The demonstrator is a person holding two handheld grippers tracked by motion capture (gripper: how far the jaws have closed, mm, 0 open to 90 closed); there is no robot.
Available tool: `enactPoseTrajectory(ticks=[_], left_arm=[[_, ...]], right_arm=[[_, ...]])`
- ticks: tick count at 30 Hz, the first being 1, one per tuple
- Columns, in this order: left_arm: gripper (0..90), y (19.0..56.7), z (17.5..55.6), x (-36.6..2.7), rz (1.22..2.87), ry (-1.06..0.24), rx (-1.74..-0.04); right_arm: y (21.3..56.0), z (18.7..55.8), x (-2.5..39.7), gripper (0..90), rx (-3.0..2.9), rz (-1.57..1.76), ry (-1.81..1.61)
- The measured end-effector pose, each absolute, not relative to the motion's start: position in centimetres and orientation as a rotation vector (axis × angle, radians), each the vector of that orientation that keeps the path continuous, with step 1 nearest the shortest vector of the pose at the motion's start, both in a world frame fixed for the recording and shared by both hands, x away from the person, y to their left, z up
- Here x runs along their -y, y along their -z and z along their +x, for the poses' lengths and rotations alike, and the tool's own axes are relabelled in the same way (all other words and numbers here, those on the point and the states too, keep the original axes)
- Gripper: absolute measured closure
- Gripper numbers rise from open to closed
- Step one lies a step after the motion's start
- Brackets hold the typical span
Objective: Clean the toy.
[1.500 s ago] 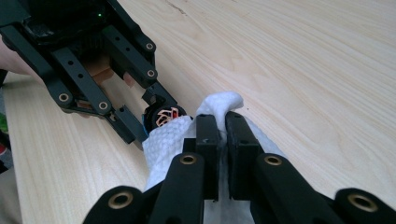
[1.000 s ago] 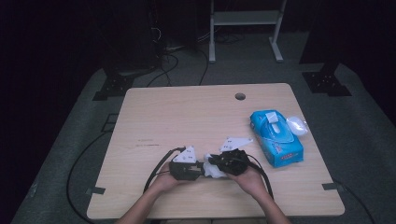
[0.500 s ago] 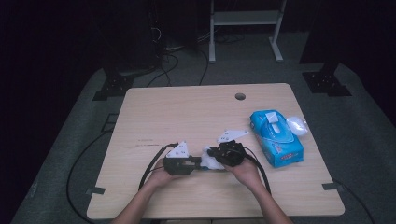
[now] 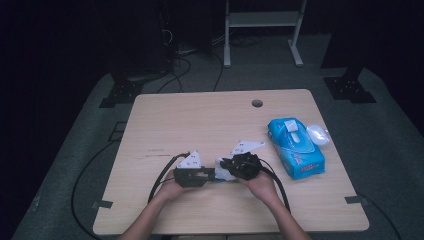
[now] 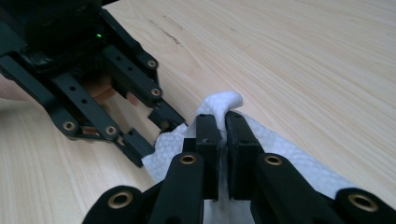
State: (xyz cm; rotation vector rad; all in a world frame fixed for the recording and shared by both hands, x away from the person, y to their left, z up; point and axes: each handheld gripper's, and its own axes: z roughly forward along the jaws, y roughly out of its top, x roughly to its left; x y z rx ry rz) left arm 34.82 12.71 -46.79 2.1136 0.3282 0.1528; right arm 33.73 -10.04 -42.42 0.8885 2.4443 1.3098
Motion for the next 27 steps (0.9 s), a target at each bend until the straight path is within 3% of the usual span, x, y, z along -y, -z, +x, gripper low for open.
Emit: enactPoseTrajectory(ticks=[7,27], left_arm=[[72.0,46.8,34.9,-12.5,2.106,-0.146,-0.330],[72.0,46.9,34.9,-12.5,2.106,-0.139,-0.330]], right_arm=[[42.3,34.2,12.7,84.7,-2.396,0.964,-1.233],[42.4,33.2,7.7,84.6,-2.483,0.814,-1.321]])
